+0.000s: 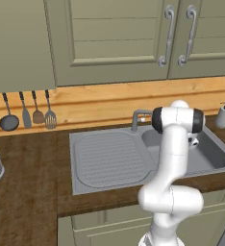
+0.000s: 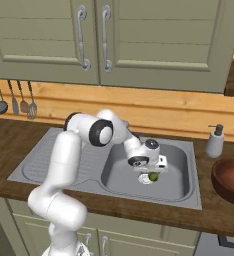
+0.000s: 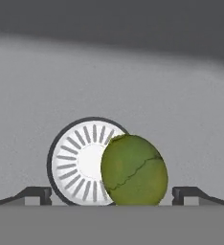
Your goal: Pick the lime from the sink and place it in the bowl. Then pick the bowl and place it in the microwave. Then close the microwave door and press the start button.
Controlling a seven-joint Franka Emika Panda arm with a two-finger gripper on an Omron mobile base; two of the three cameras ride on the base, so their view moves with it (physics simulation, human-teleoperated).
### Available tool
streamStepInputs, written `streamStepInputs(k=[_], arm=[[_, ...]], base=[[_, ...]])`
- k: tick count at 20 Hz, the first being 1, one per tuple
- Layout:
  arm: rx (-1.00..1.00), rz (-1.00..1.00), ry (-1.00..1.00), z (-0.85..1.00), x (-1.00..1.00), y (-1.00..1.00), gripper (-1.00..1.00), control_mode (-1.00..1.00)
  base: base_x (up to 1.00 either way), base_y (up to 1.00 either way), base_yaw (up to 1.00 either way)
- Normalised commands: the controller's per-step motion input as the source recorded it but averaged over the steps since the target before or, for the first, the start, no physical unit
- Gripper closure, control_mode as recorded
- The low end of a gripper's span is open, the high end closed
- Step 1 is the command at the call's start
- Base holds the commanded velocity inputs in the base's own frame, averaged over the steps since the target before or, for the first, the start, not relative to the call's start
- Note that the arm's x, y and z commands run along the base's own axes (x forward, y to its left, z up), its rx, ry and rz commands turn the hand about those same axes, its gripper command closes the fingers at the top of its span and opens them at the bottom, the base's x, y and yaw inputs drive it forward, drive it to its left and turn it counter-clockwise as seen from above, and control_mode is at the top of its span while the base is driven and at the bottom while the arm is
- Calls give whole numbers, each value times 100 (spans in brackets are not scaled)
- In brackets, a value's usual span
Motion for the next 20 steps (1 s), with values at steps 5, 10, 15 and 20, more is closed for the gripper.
streamStepInputs(k=[5,10,15,20], arm=[[1,0,7,-4,51,-12,-100,-100],[1,0,2,-25,5,-14,-100,-100],[0,0,0,-38,-19,-9,-100,-100],[1,0,0,-27,-21,-12,-100,-100]], base=[[0,0,0],[0,0,0],[0,0,0],[0,0,0]])
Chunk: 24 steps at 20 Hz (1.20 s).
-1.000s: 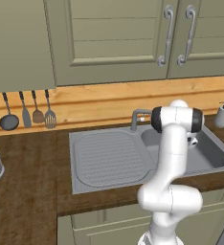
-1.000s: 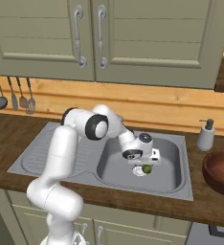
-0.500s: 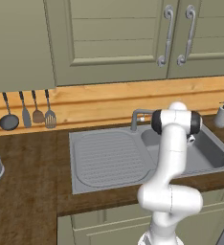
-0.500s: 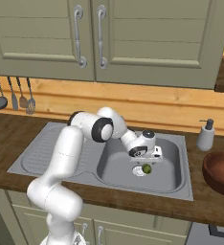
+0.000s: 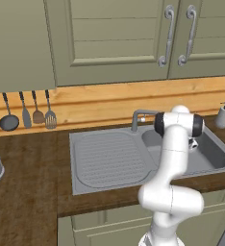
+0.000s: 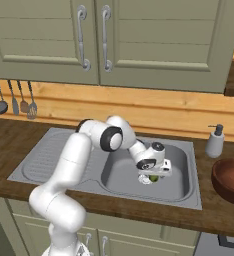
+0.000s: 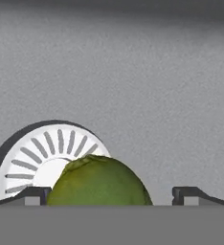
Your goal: Pick the lime from the sink and place it in the bowl. Then pick the bowl and place it in the microwave. Then close the microwave door and press the start button.
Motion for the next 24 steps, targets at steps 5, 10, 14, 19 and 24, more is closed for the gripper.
streamStepInputs(k=[5,10,14,19,24], arm=[[0,0,0,-22,-4,-10,-100,-100],[0,0,0,-22,0,0,100,-100],[0,0,0,-22,-23,-2,100,-100],[0,0,-8,2,-59,0,100,-100],[0,-4,-12,87,-41,0,100,-100]], base=[[0,0,0],[0,0,0],[0,0,0],[0,0,0],[0,0,0]])
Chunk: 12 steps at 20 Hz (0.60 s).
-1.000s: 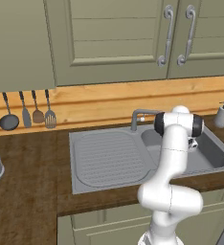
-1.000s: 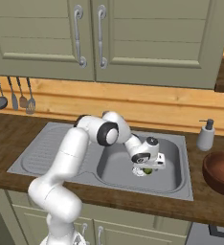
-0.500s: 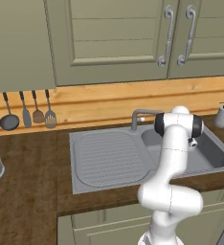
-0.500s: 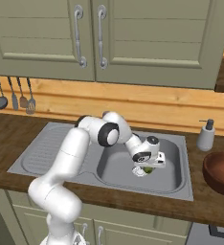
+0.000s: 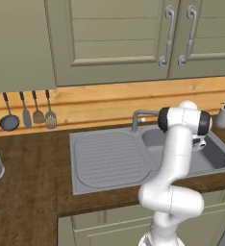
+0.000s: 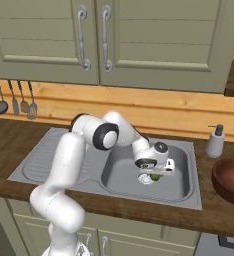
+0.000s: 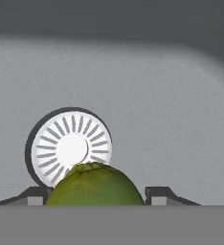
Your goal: Pick the lime from the sink and place it in the bowl. Then pick the bowl and place it in the microwave. Then close the microwave door and press the start button.
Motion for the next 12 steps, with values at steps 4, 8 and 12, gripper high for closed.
streamStepInputs(k=[4,8,12], arm=[[-5,-5,-2,100,-5,0,100,-100],[-5,-8,-6,100,-42,-2,100,-100],[-5,-8,-10,100,-54,-24,100,-100]], base=[[0,0,0],[0,0,0],[0,0,0]])
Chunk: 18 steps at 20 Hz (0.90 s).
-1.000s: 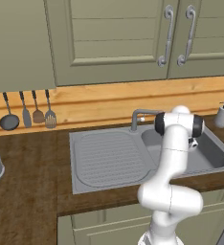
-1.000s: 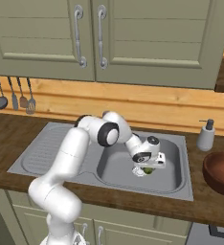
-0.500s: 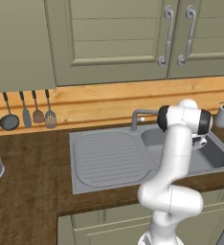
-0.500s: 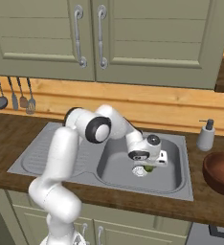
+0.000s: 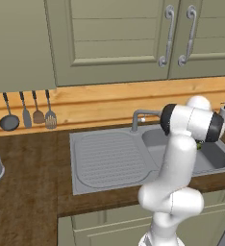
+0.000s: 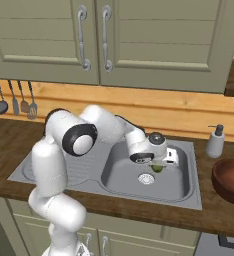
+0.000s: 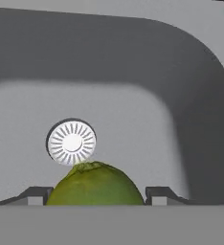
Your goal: Pick the lime from the sink and place it in the bowl. Then pick the bowl and place it in the microwave. Then close the microwave door and press the start button.
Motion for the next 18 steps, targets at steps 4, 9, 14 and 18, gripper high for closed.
streamStepInputs(k=[4,9,14,18], arm=[[-6,-10,-12,100,-46,-54,100,-100],[-3,-16,-6,95,-37,-70,100,-100],[0,-22,-2,51,-46,-66,100,-100],[0,-29,0,41,-20,-84,100,-100]], base=[[0,0,0],[0,0,0],[0,0,0],[0,0,0]])
